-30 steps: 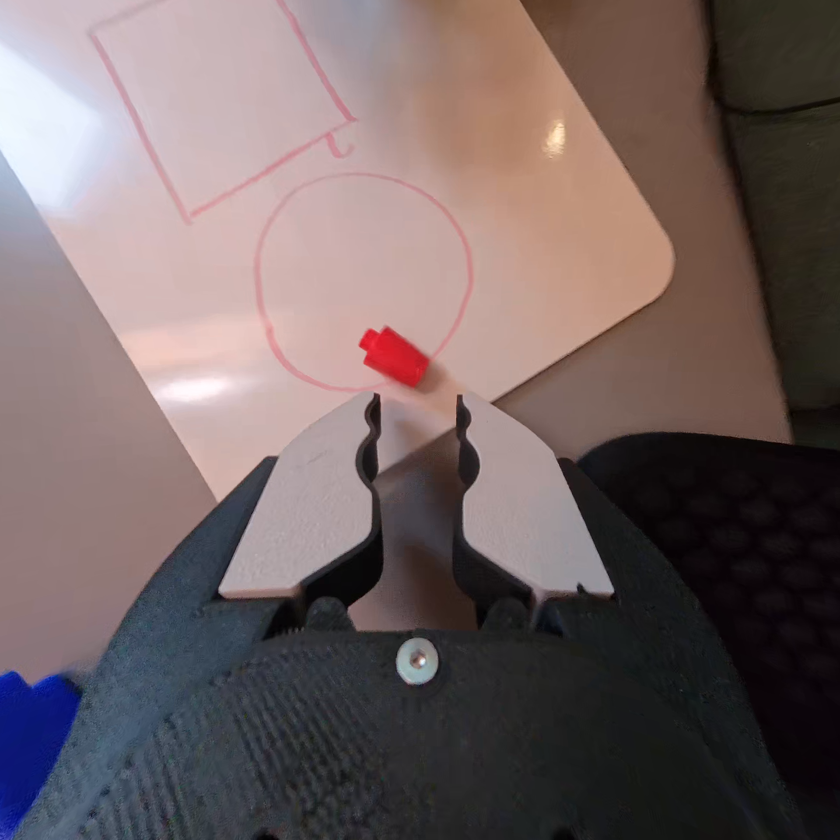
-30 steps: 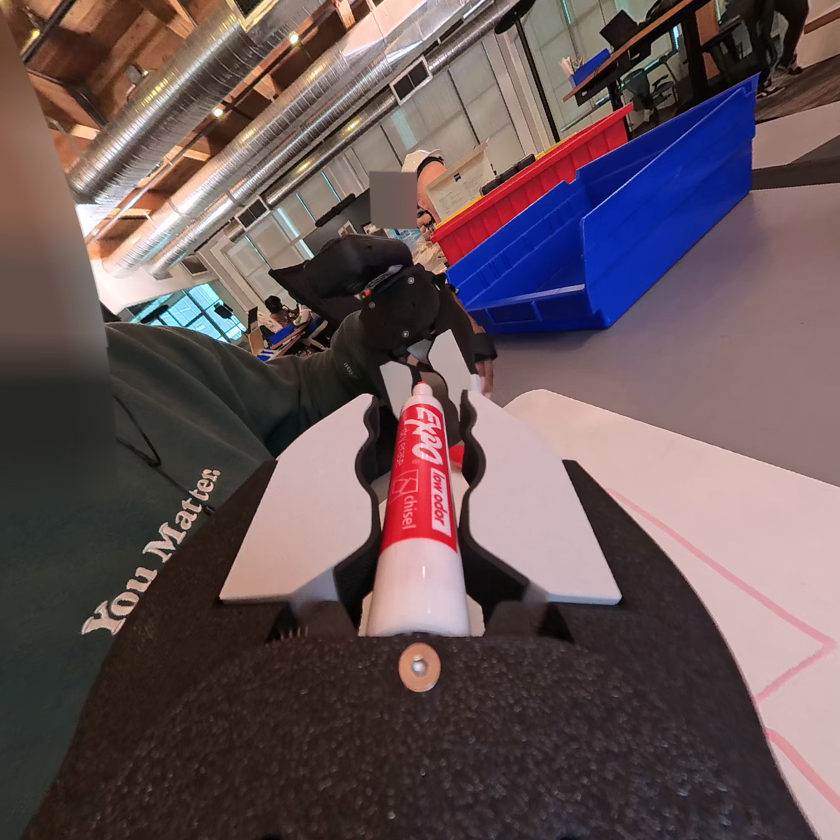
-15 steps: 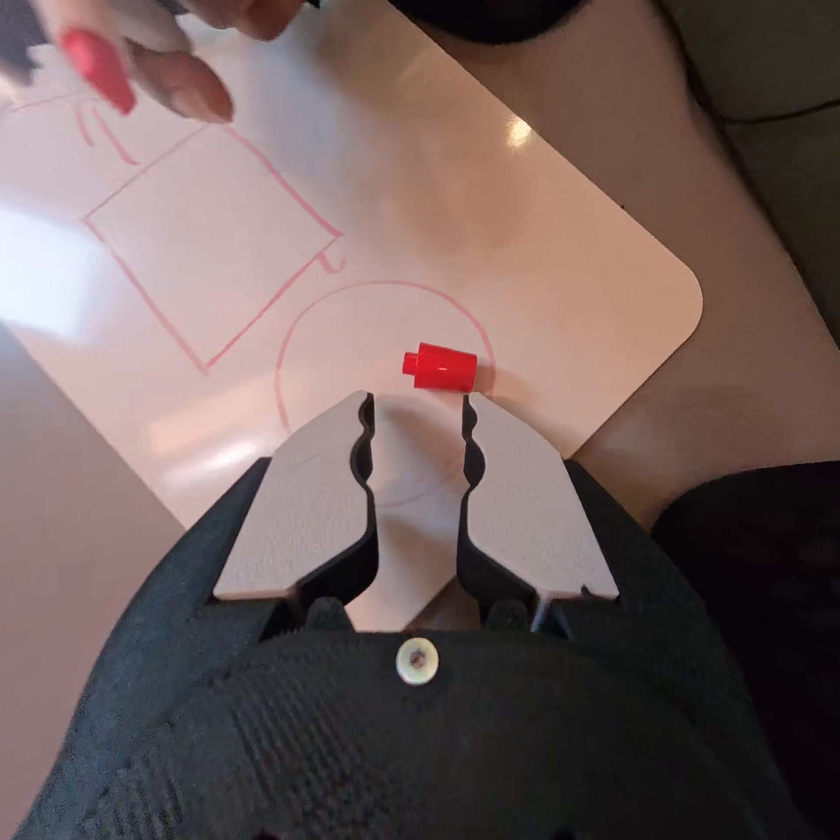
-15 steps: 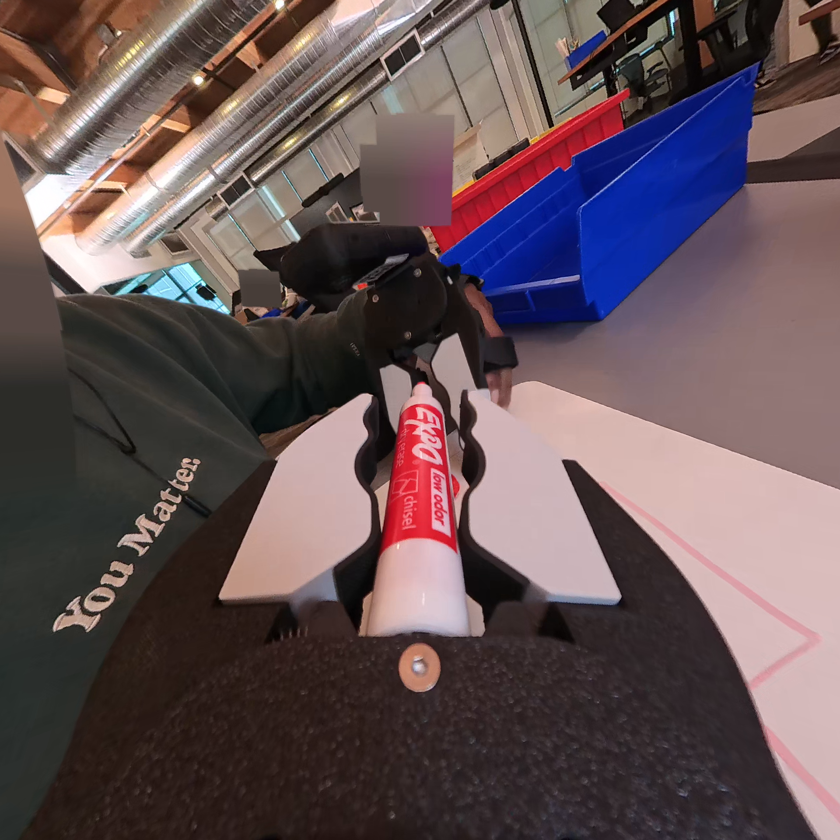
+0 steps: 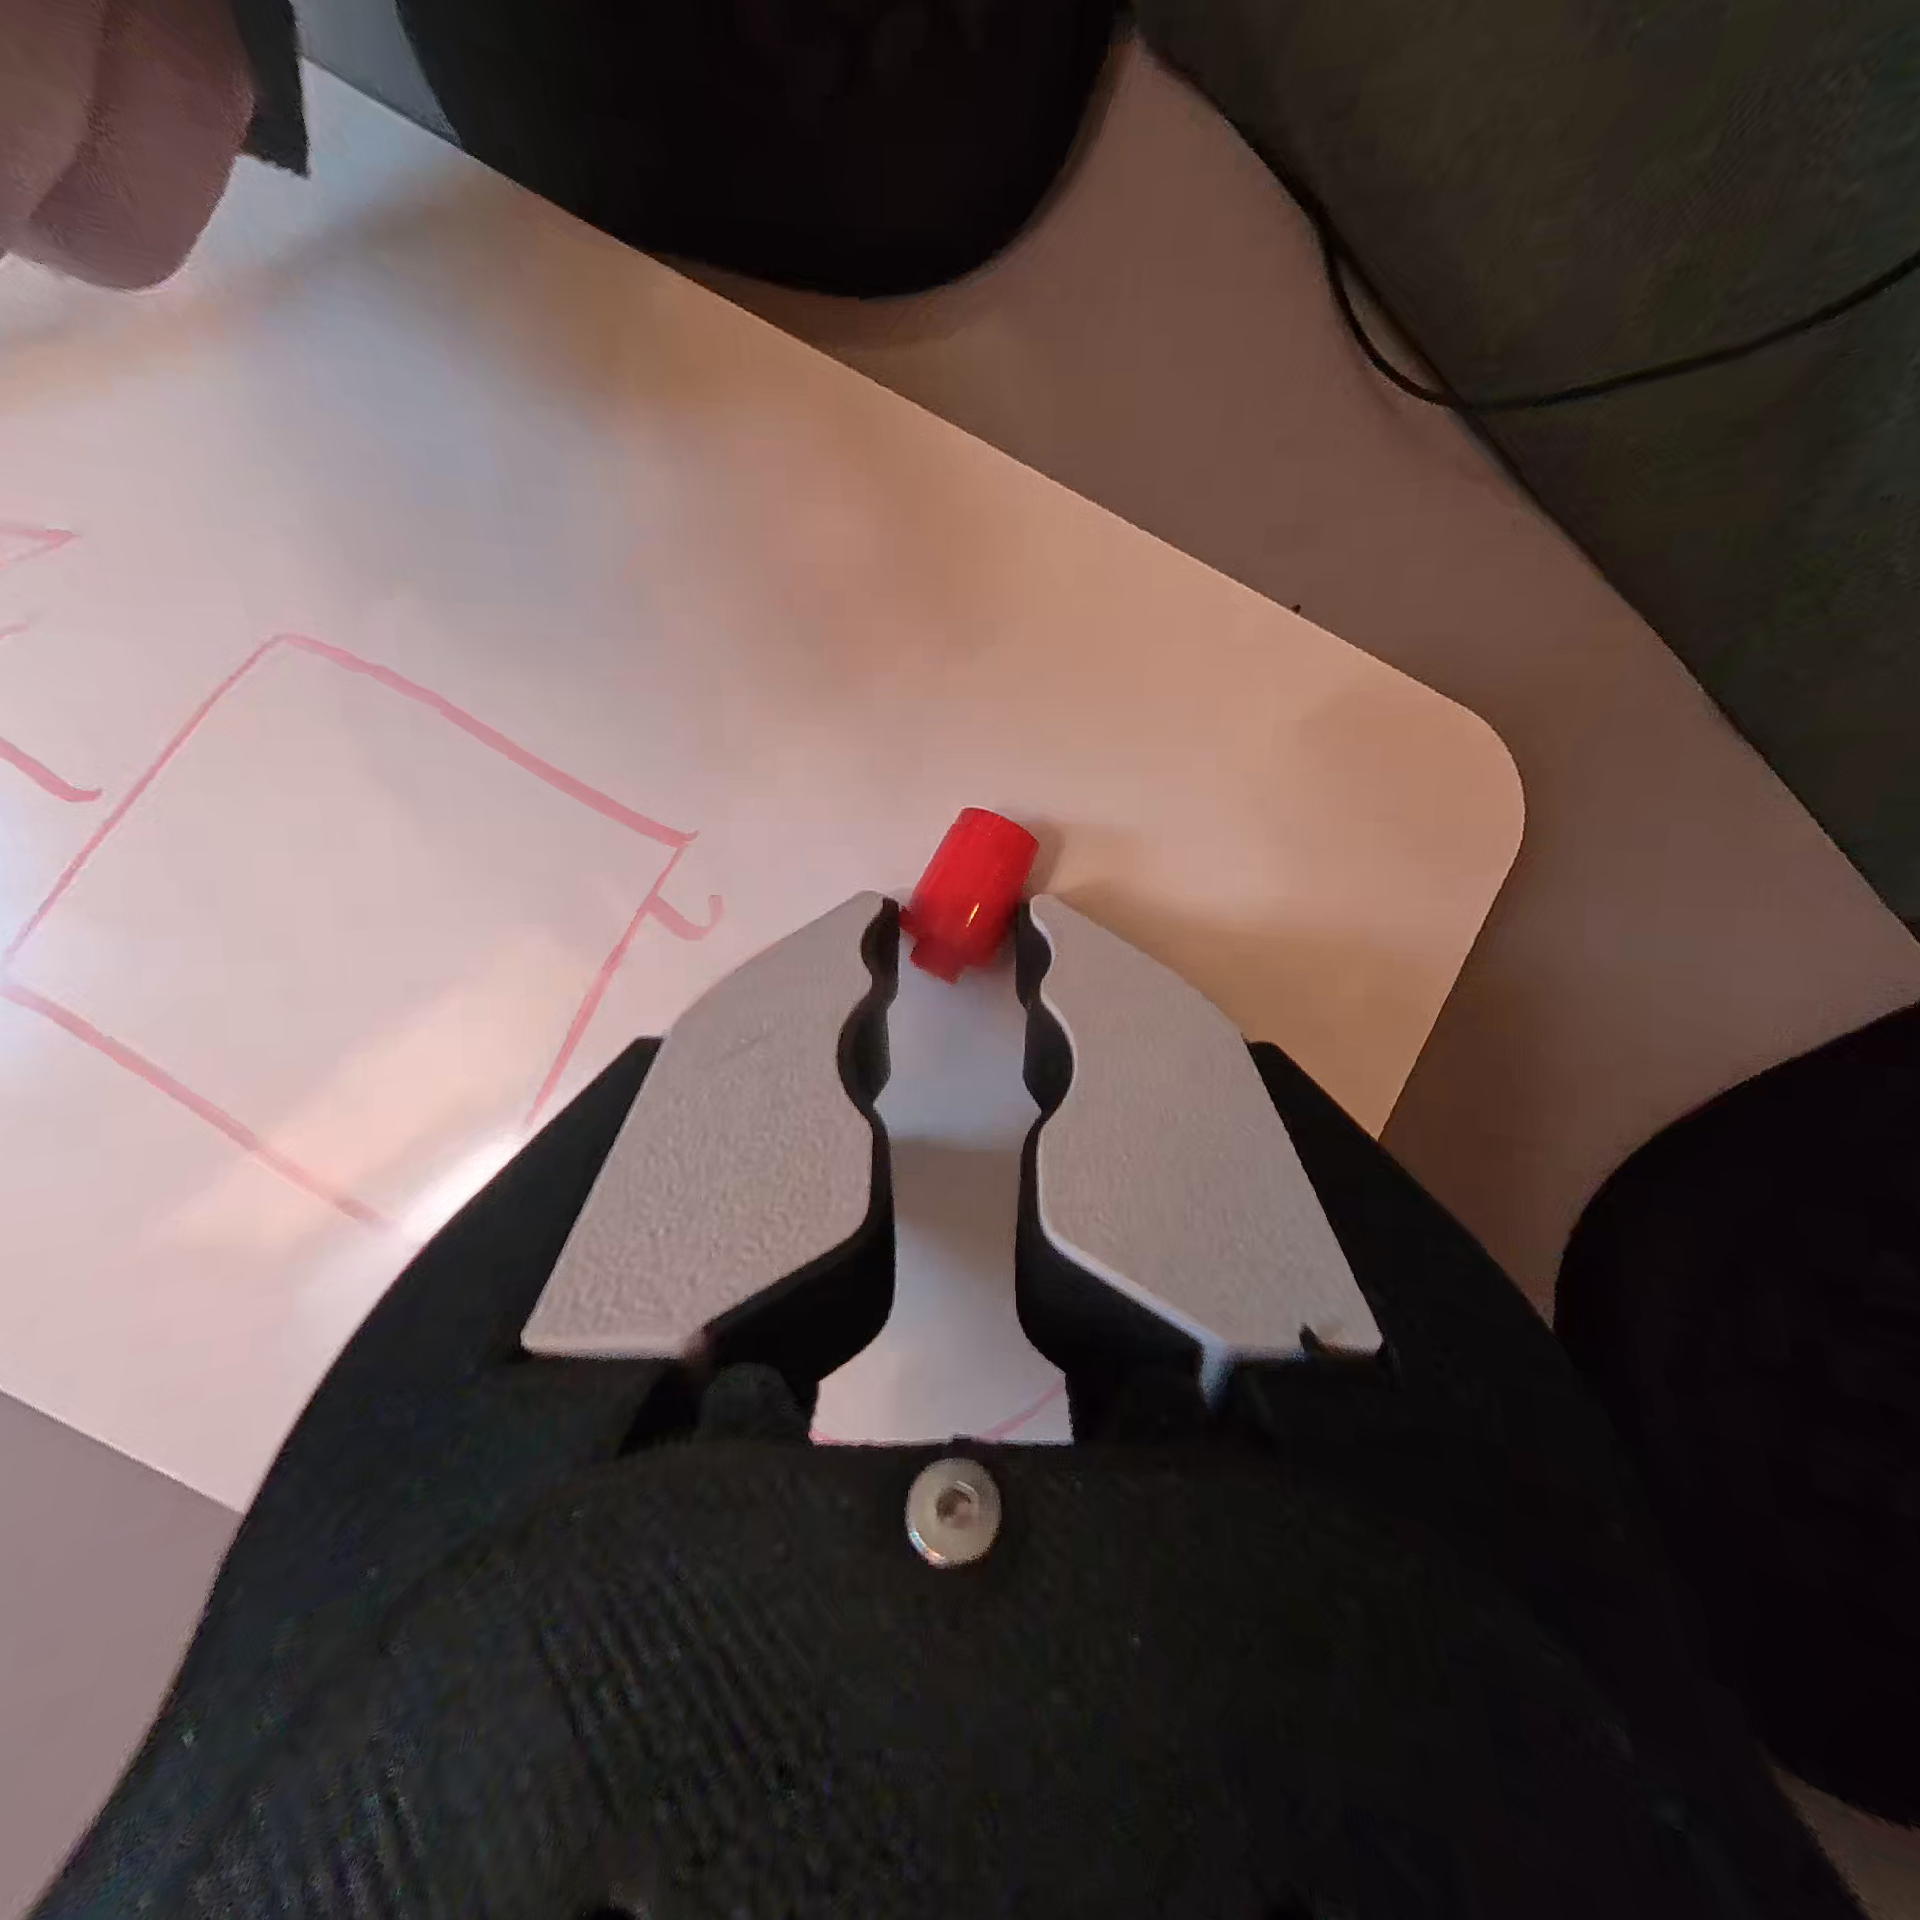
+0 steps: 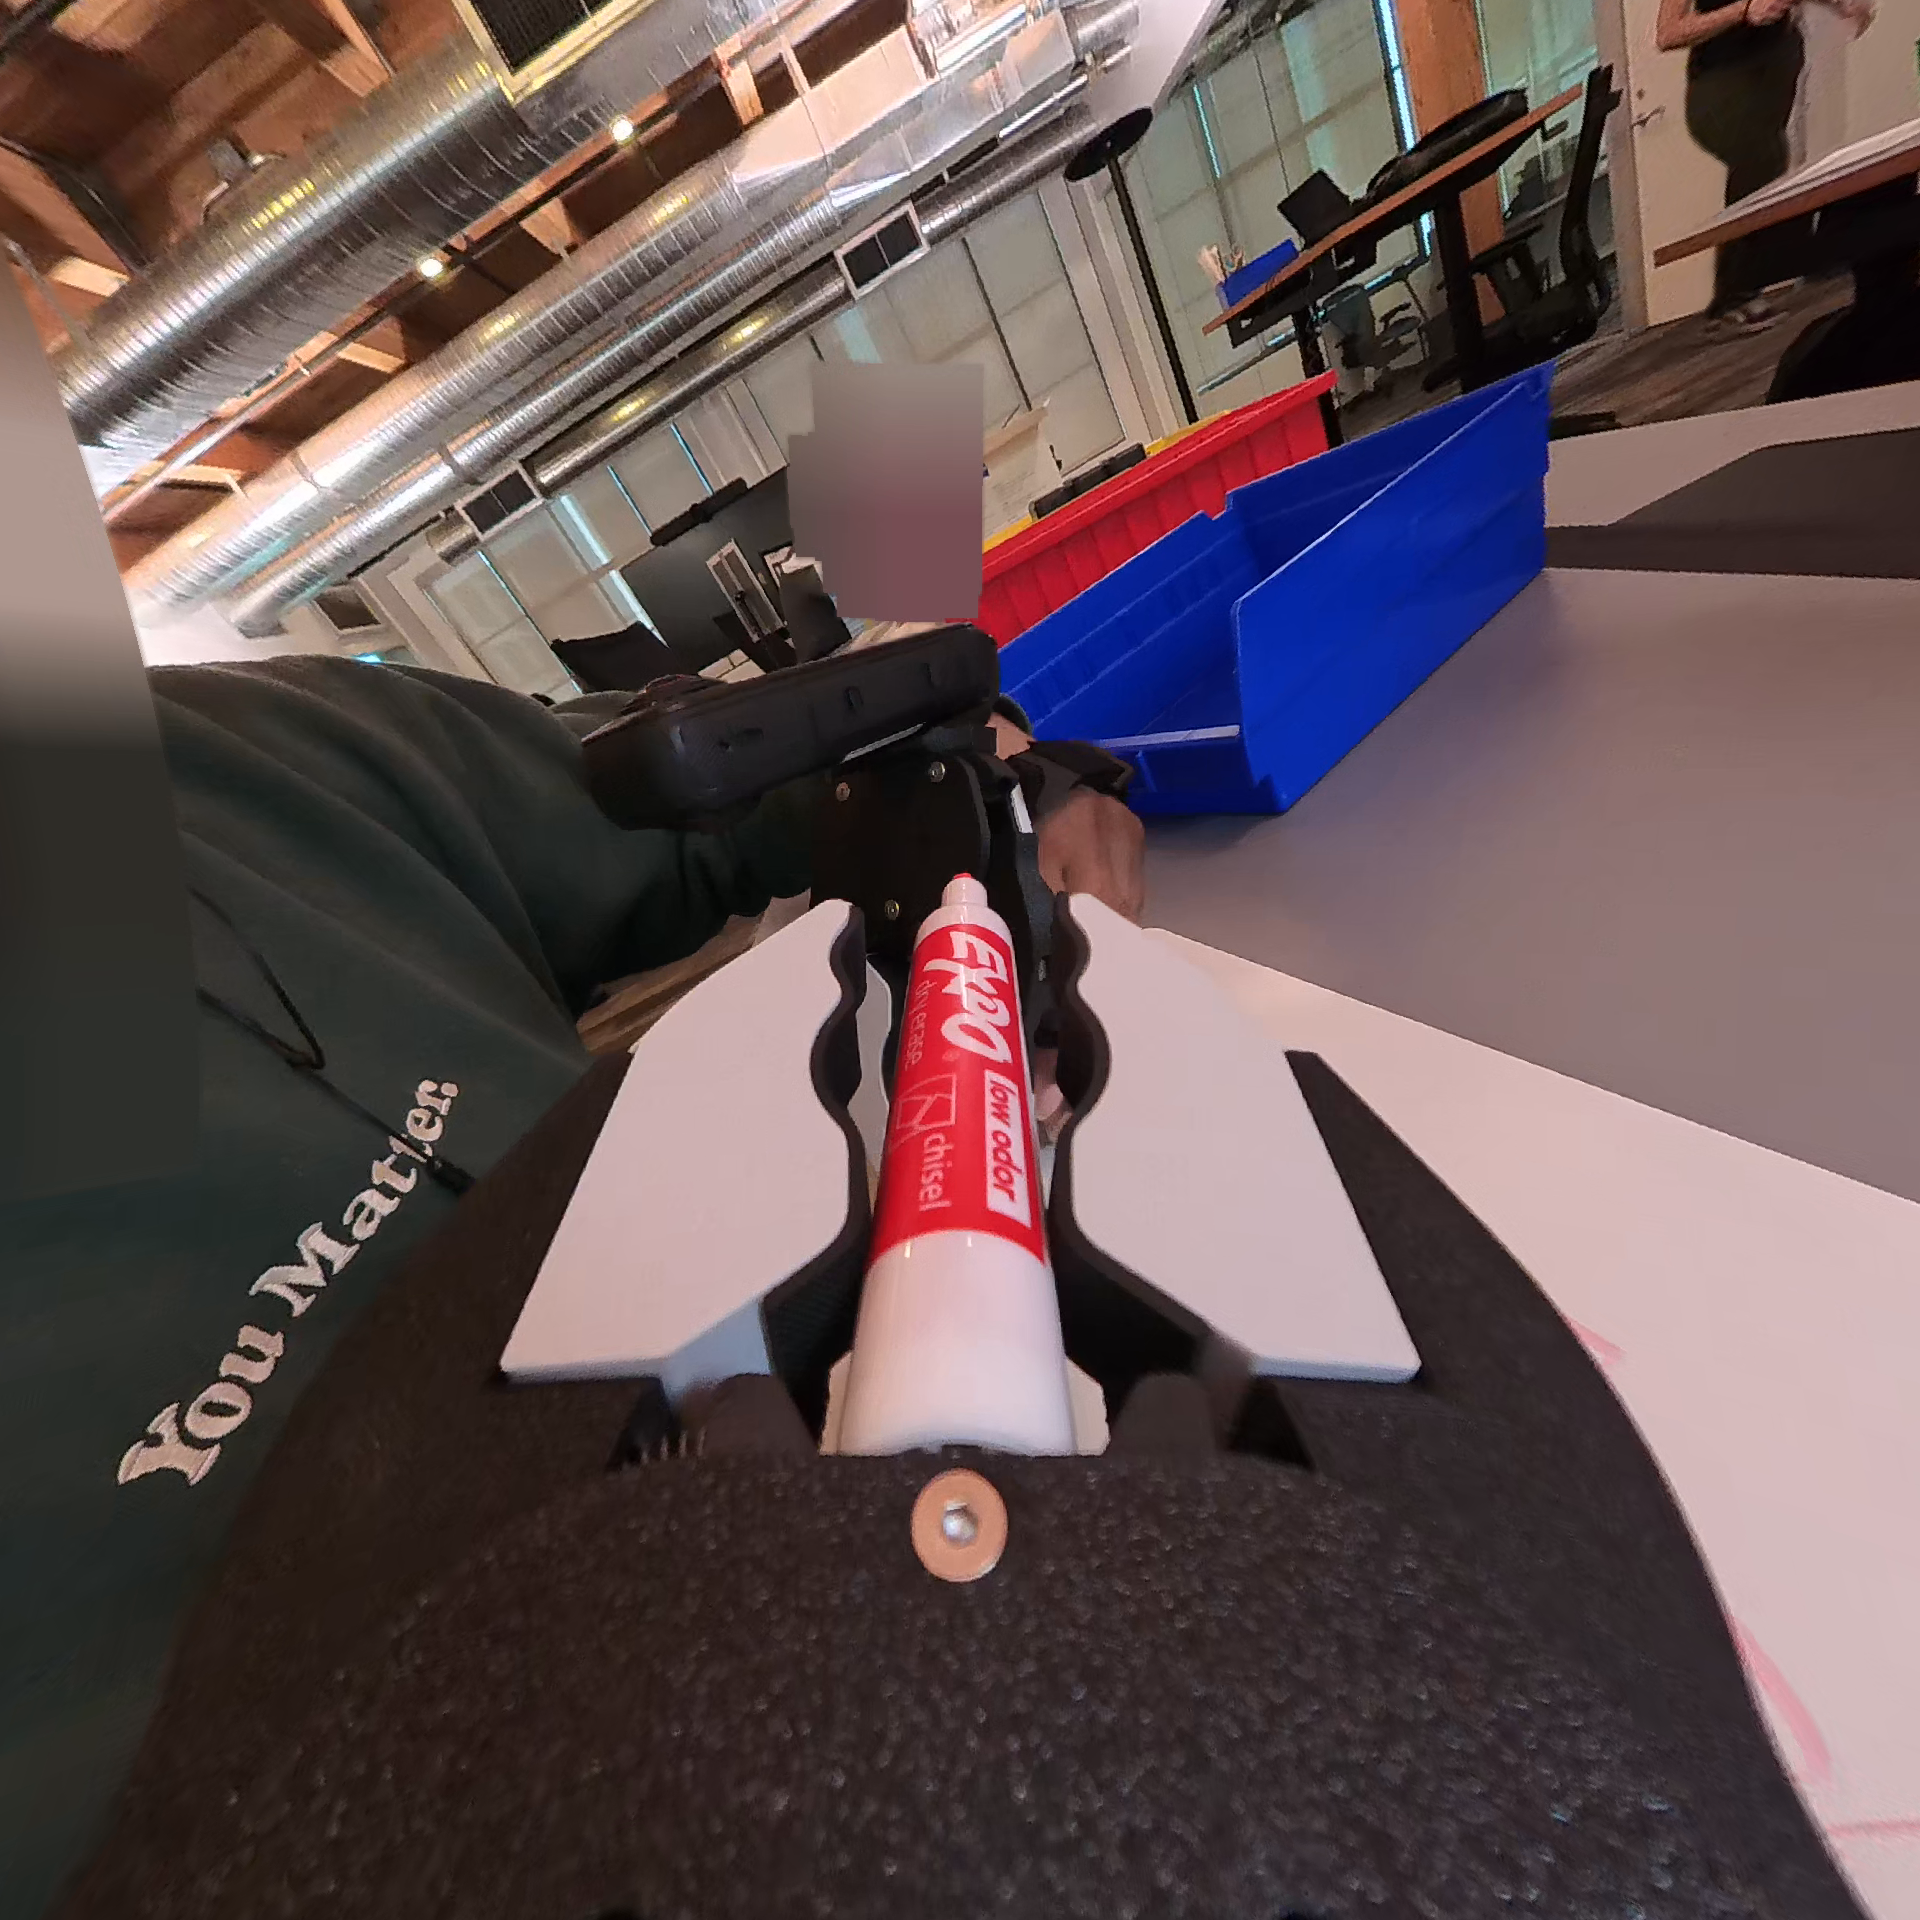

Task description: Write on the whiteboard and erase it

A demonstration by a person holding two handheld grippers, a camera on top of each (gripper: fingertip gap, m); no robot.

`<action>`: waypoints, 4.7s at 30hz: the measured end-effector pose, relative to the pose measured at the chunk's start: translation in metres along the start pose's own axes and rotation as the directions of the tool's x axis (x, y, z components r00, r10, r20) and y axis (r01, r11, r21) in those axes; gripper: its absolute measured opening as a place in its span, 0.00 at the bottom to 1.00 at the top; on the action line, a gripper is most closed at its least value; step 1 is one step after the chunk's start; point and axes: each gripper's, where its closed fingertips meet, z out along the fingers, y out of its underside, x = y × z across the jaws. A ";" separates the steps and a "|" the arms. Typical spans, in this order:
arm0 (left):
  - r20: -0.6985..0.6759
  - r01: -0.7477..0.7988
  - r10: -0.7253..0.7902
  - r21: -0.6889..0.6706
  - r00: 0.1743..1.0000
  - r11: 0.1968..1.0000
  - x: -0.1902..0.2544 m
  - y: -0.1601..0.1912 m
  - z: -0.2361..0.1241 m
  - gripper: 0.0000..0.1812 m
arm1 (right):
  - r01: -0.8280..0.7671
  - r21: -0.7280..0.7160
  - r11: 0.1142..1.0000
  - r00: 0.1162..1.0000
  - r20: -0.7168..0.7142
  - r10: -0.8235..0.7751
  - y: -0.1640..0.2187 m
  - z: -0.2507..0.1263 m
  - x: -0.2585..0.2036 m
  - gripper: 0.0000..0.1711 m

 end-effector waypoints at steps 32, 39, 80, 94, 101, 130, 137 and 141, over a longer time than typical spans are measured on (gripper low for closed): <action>0.513 0.250 -0.503 0.483 0.696 0.839 -0.037 -0.027 -0.072 0.11 | 0.432 -0.322 0.842 0.873 -0.085 -0.480 0.055 0.030 -0.006 0.19; 0.571 0.229 -0.482 0.458 0.664 0.859 -0.039 -0.020 -0.064 0.10 | 0.422 -0.393 0.817 0.862 -0.107 -0.496 0.067 0.029 0.002 0.19; 0.629 0.047 -0.590 0.663 0.506 0.747 -0.043 0.016 -0.126 0.16 | 0.197 -0.571 0.797 0.279 -0.747 -0.604 -0.127 -0.234 0.148 0.20; 0.555 0.087 -0.616 0.700 0.560 0.709 -0.034 0.022 -0.109 0.12 | -0.400 -0.194 0.896 0.010 -0.978 -0.207 -0.055 -0.356 0.302 0.22; 0.551 0.082 -0.621 0.708 0.558 0.701 -0.034 0.023 -0.111 0.12 | -0.377 -0.282 0.882 0.028 -0.956 -0.293 -0.073 -0.345 0.271 0.48; 0.603 0.060 -0.632 0.699 0.487 0.713 -0.038 0.043 -0.127 0.08 | -0.113 -0.920 0.375 0.748 -0.327 -0.578 -0.016 -0.066 0.266 0.49; 0.576 0.063 -0.633 0.712 0.517 0.700 -0.037 0.045 -0.124 0.08 | -0.110 -0.967 0.230 0.853 -0.210 -0.477 -0.006 -0.071 0.269 0.31; 0.586 0.074 -0.623 0.695 0.517 0.715 -0.036 0.049 -0.124 0.08 | -0.070 -0.959 0.273 0.848 -0.201 -0.490 -0.011 -0.059 0.257 0.30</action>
